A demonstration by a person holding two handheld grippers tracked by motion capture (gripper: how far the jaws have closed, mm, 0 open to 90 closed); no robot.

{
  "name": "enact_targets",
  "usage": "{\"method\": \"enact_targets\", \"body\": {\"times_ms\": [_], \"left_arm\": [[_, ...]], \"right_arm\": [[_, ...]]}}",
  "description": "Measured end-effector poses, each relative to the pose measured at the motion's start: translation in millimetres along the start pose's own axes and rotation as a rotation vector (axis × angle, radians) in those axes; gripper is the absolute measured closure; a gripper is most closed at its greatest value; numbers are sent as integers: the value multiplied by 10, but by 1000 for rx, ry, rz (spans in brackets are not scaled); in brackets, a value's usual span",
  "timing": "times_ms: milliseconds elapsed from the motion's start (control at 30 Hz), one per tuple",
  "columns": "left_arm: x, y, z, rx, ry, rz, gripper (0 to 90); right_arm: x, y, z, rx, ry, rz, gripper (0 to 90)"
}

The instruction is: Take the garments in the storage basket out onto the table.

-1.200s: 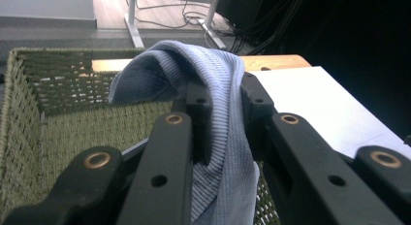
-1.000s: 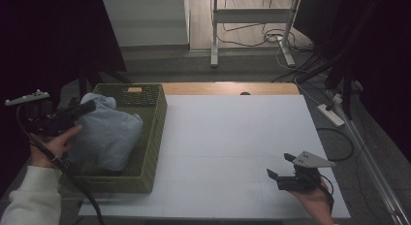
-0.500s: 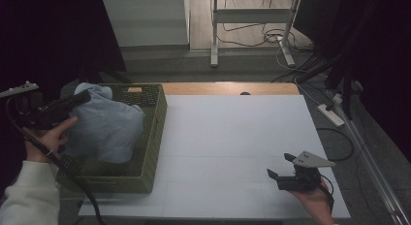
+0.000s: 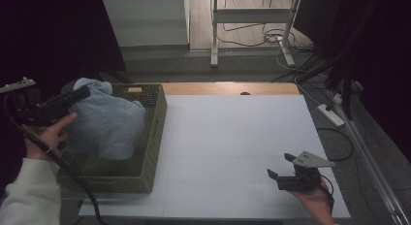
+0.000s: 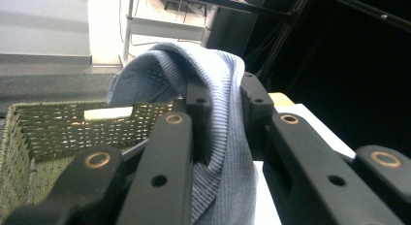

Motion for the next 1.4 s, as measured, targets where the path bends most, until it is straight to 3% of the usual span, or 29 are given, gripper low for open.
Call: {"method": "enact_targets", "body": {"times_ms": [467, 1400], "left_arm": [[11, -102, -57, -13, -15, 27, 778], [20, -445, -246, -59, -41, 97, 778]], "right_arm": [[-6, 0, 2, 1, 2, -1, 146], [-14, -6, 8, 0, 6, -2, 145]]}}
Point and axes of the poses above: each handheld gripper's, and its own axes: x roughly backward along the jaws, z roughly out of its underside, y roughly to its left, the point moved 9 cm from there along -x, roughly forward along the jaws, and after that the axes turned 13 degrees about y, right-handed, at the moved point
